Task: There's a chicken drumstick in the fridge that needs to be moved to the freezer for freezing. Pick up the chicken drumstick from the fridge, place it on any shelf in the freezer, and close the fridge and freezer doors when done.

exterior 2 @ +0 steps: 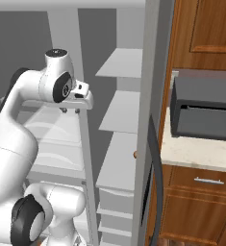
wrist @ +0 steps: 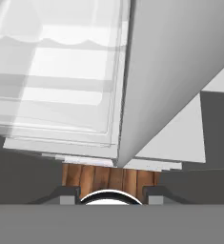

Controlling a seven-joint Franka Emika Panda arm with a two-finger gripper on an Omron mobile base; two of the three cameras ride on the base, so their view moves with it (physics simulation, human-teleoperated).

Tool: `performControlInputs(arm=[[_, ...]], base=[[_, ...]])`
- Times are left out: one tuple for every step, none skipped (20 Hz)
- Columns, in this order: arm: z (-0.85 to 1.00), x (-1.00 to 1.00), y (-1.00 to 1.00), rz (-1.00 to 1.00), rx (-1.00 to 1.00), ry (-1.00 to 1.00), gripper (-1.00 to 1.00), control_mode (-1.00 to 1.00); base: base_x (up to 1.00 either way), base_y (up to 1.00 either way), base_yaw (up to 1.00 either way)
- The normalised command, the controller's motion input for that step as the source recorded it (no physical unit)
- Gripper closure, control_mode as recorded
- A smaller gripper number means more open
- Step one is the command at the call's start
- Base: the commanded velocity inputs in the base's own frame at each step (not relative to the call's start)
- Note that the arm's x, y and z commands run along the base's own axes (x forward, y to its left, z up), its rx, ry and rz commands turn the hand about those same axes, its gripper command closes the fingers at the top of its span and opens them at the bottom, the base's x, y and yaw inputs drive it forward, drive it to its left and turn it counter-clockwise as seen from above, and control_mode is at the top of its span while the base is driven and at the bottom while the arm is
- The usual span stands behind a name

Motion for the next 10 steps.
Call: performControlInputs(arm=[[0.0, -0.1, 0.07, 0.01, 0.0, 0.0, -1.0, -1.0], [-0.04, -0.41, 0.31, 0.02, 0.0, 0.0, -1.0, -1.0], [0.0, -0.41, 0.3, 0.03, 0.0, 0.0, -1.0, -1.0], [-0.06, -0.52, 0.51, 0.08, 0.02, 0.0, -1.0, -1.0], [-0.06, -0.41, 0.29, 0.04, 0.05, -0.05, -1.0, -1.0], [0.0, -0.42, 0.29, 0.02, 0.03, -0.18, -1.0, -1.0], [0.0, -0.33, 0.46, 0.01, 0.03, -0.27, -1.0, -1.0], [0.17, -0.11, 0.56, 0.0, 0.0, -0.38, -1.0, -1.0], [0.19, -0.09, 0.56, 0.0, 0.0, -0.39, -1.0, -1.0], [0.44, -0.01, 0.47, 0.0, 0.0, -0.43, -1.0, -1.0]], base=[[0.0, 0.0, 0.0], [0.0, 0.0, 0.0], [0.0, 0.0, 0.0], [0.0, 0.0, 0.0], [0.0, 0.0, 0.0], [0.0, 0.0, 0.0], [0.0, 0.0, 0.0], [0.0, 0.0, 0.0], [0.0, 0.0, 0.0], [0.0, 0.0, 0.0]])
